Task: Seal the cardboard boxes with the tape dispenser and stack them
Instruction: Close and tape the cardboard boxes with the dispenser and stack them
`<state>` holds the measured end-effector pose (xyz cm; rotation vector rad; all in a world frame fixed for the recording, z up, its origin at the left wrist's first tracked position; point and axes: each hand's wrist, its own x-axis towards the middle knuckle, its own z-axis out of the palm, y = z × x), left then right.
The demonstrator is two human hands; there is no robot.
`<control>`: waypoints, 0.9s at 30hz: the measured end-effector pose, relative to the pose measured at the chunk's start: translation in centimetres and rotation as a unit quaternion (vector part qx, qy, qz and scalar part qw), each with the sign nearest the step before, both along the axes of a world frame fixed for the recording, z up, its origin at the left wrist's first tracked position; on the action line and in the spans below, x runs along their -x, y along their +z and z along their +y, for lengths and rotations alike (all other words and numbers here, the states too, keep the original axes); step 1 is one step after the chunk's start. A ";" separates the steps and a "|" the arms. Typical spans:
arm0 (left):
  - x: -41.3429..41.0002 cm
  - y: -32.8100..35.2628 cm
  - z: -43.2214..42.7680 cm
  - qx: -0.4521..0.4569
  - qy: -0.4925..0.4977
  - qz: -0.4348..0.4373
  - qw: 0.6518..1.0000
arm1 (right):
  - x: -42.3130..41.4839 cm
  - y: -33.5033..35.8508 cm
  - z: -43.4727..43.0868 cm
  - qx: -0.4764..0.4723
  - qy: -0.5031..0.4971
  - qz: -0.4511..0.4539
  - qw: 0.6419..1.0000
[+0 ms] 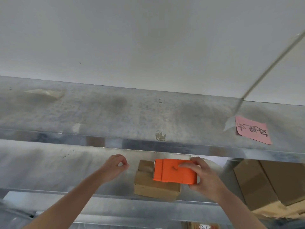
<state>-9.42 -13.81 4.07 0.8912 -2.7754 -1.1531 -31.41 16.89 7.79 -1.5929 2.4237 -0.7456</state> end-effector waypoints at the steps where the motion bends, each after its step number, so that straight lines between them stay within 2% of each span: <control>1: 0.2 -0.1 0.1 0.004 0.003 -0.006 1.000 | 0.0 -0.3 -0.3 -0.008 0.002 0.008 1.000; 4: 0.7 -0.3 -0.2 0.004 0.018 -0.021 1.000 | 0.4 -0.4 -0.8 -0.021 0.005 0.009 1.000; 9: 1.4 -1.4 -0.4 0.061 -0.001 -0.052 0.997 | 1.0 -0.6 -0.7 -0.034 0.002 -0.016 0.999; 14: 1.8 -4.1 0.4 0.037 0.000 -0.084 0.996 | 1.0 -1.1 -0.8 -0.009 -0.013 -0.053 0.998; 17: 1.7 -5.6 1.6 0.050 0.008 -0.051 0.997 | 0.8 -1.4 -0.8 0.002 -0.015 -0.063 0.998; 22: 1.8 -6.2 3.7 0.085 0.076 0.061 0.992 | 0.8 -1.6 -0.8 0.003 -0.035 -0.079 0.996; 27: 1.6 -6.9 4.5 0.068 0.118 0.088 0.987 | 0.8 -1.7 -0.7 -0.002 -0.032 -0.084 0.996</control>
